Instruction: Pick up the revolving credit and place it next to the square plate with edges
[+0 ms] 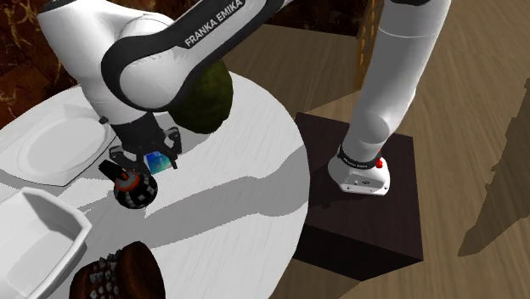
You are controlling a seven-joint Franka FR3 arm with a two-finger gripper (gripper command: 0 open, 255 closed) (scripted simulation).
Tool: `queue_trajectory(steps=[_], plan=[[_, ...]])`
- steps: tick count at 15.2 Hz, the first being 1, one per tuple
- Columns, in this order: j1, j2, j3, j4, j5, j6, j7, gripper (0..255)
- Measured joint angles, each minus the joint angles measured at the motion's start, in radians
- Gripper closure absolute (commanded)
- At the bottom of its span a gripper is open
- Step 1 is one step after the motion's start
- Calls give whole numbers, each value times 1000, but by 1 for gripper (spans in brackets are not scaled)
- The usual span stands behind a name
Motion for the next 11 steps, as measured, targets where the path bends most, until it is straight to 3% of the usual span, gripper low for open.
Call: queue_trajectory(steps=[6,11], plan=[[87,241,-79,262,-180,-89,37,255],[195,444,-153,569,-285,-217,22,255]])
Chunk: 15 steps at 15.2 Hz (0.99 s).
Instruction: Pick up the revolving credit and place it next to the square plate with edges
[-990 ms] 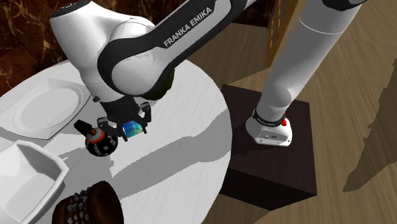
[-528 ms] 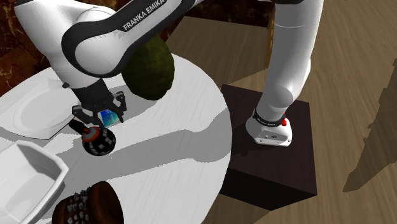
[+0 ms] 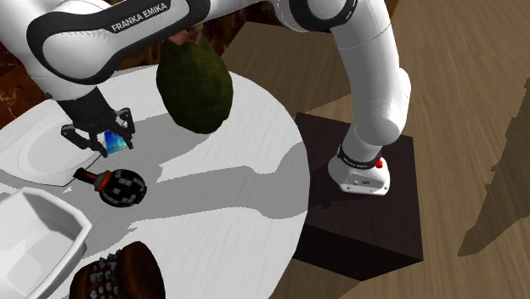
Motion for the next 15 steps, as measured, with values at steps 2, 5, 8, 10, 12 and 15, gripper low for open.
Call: queue_trajectory(steps=[2,5,8,10,12,15], plan=[[29,54,-19,85,-23,-32,-11,255],[34,76,-28,86,-33,-14,-14,255],[33,87,-33,63,-40,18,-11,255],[27,88,-35,36,-42,44,-11,255],[28,99,-39,25,-48,64,-9,255],[26,109,-44,-2,-55,98,-6,255]])
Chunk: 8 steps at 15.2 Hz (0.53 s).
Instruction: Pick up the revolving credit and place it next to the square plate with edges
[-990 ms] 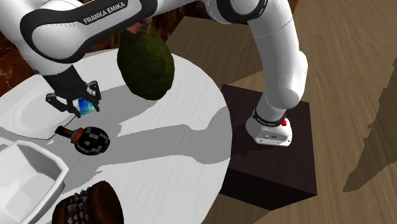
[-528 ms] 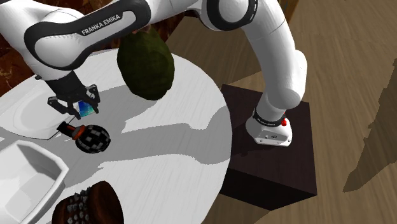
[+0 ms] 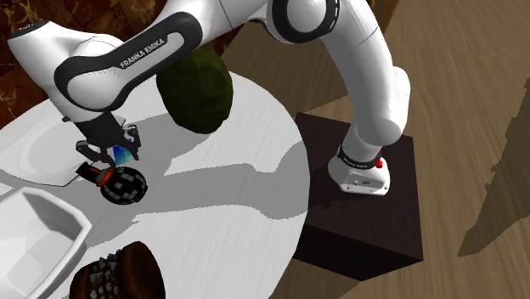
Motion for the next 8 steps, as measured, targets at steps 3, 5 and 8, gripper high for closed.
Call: queue_trajectory(steps=[3,5,8], plan=[[-1,14,-7,-20,-8,32,0,255],[-2,16,-8,-24,-9,37,1,255],[-2,16,-8,-25,-10,38,1,255]])
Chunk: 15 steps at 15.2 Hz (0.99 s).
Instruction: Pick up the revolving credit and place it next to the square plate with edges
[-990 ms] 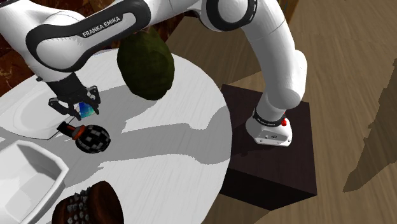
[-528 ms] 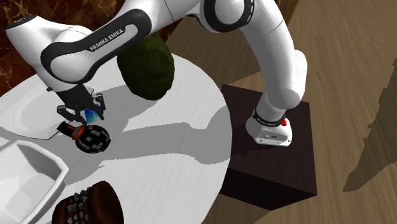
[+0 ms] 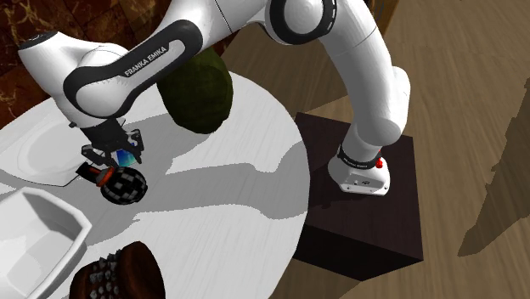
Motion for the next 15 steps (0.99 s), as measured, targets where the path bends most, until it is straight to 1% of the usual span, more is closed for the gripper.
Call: queue_trajectory(steps=[1,2,8,9,12,15], plan=[[0,0,0,0,0,0,0,255],[0,0,0,0,0,0,0,0],[0,0,0,0,0,0,0,0],[-3,-5,2,6,3,-10,-4,0],[2,-22,11,67,16,-82,-12,0],[-1,-32,15,78,21,-102,-16,0]])
